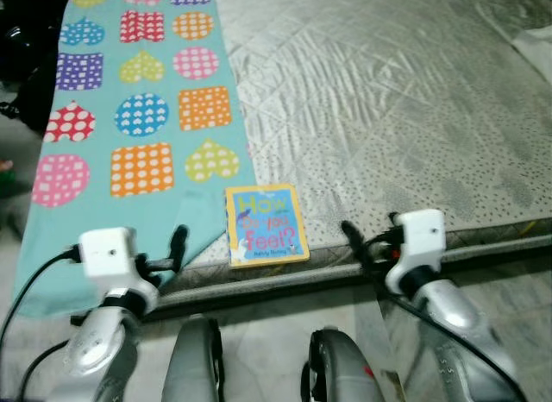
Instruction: Clean up the room
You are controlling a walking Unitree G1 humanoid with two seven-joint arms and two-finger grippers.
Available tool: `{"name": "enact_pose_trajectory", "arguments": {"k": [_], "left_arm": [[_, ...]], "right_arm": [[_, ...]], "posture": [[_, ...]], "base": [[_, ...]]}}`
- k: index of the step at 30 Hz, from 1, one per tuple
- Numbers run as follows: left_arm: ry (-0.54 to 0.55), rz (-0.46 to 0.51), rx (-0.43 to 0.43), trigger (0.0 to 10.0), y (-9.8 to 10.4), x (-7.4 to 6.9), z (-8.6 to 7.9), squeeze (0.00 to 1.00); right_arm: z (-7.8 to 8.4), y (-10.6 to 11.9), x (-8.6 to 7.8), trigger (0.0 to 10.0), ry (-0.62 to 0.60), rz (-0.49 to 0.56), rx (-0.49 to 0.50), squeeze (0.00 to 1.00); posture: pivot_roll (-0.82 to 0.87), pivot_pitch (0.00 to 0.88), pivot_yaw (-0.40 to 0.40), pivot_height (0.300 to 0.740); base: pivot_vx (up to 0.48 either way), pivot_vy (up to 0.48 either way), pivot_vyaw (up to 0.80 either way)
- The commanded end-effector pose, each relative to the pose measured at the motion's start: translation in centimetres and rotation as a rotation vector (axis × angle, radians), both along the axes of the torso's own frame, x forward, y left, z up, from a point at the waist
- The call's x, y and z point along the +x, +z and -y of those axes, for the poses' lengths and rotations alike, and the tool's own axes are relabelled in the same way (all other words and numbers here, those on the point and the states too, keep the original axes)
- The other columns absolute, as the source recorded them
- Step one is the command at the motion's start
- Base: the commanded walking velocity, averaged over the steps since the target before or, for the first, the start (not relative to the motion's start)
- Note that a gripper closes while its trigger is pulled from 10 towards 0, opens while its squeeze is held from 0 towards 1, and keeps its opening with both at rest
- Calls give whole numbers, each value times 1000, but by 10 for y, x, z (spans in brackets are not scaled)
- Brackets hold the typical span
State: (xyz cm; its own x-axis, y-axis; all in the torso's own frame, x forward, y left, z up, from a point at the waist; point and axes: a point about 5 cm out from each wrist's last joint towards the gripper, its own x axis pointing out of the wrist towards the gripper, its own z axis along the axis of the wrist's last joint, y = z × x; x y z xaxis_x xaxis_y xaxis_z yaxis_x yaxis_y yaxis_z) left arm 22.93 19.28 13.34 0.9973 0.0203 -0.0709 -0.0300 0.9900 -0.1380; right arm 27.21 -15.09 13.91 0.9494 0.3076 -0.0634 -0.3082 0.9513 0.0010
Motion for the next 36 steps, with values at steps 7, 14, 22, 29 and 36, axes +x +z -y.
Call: {"name": "enact_pose_trajectory", "arguments": {"k": [7, 14, 22, 29, 36], "left_arm": [[-6, -30, 24, 10000, -6, 2, 5, 0], [1, -24, 31, 10000, -6, 4, 4, 0], [33, -21, 52, 10000, -7, 6, 2, 0], [57, -17, 55, 10000, -11, 12, 2, 0], [86, 1, 67, 10000, -11, 25, 0, 0]], "right_arm": [[12, -7, -2, 10000, -33, -19, -22, 0], [11, -8, 1, 10000, -27, -14, -31, 0], [12, -10, 3, 10000, -20, -14, -27, 0], [14, -10, 11, 10000, -28, -1, -34, 0], [6, -7, 27, 10000, -5, 42, -46, 0]], "posture": [[-44, 302, -23, 636], [-44, 291, -25, 591], [-42, 282, -28, 581], [-34, 225, -34, 581], [-32, 149, -36, 581]], "base": [[0, 0, 0], [0, 0, 0], [0, 0, 0], [0, 0, 0], [0, 0, 0]]}}
